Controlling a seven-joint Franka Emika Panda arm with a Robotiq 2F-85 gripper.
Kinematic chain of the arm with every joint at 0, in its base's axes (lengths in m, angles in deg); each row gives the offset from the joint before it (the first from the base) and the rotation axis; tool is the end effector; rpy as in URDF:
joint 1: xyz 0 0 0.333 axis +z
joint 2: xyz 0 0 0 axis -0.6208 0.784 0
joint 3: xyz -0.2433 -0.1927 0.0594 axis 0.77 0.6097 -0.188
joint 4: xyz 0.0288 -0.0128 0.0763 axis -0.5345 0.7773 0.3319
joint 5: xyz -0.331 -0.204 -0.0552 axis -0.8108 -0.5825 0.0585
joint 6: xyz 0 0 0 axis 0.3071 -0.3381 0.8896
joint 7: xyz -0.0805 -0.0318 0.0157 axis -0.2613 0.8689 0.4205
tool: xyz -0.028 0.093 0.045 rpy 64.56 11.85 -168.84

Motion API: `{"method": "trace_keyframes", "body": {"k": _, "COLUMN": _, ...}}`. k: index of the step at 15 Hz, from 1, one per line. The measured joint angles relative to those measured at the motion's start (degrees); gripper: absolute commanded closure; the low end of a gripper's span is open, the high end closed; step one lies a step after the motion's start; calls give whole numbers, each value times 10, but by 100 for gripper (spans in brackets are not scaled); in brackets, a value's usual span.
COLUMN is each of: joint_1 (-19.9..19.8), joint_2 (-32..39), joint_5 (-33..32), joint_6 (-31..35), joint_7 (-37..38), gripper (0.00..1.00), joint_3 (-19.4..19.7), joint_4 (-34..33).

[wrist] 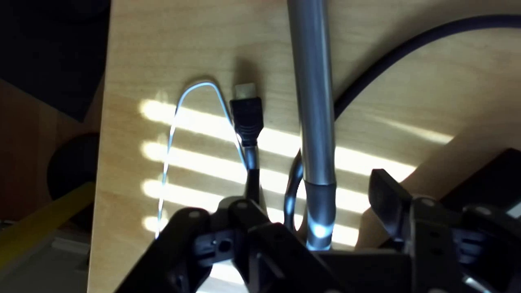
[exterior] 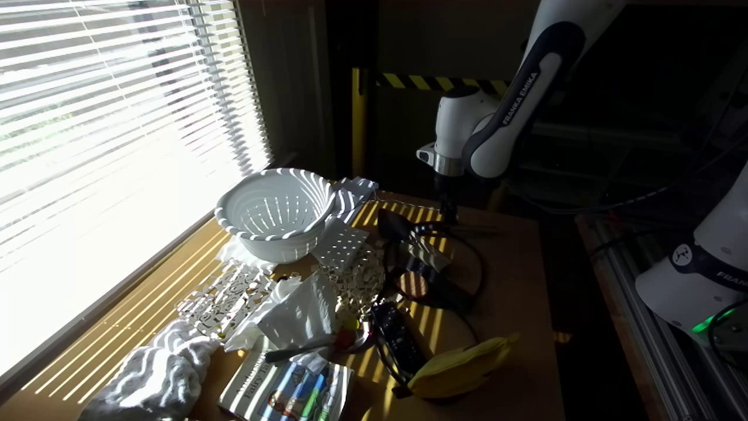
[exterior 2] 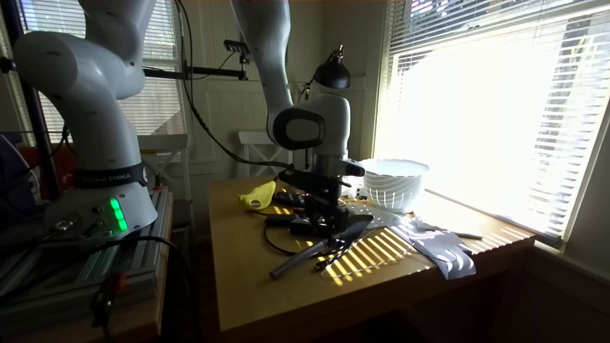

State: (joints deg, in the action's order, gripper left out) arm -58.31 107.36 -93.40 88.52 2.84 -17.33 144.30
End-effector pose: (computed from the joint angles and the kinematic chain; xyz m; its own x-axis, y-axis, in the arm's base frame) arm 0.4542 -0.1780 0.1145 0.9832 0.1723 -0.0604 0.1755 -0.9831 0.0516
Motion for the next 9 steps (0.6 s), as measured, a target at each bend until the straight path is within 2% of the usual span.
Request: {"method": "trace_keyframes", "body": {"k": 9, "joint_1": 2, "joint_2": 17, "joint_5": 0, "joint_6": 0, "joint_7": -25, "gripper": 1, "joint_3": -3, "joint_4": 0}}
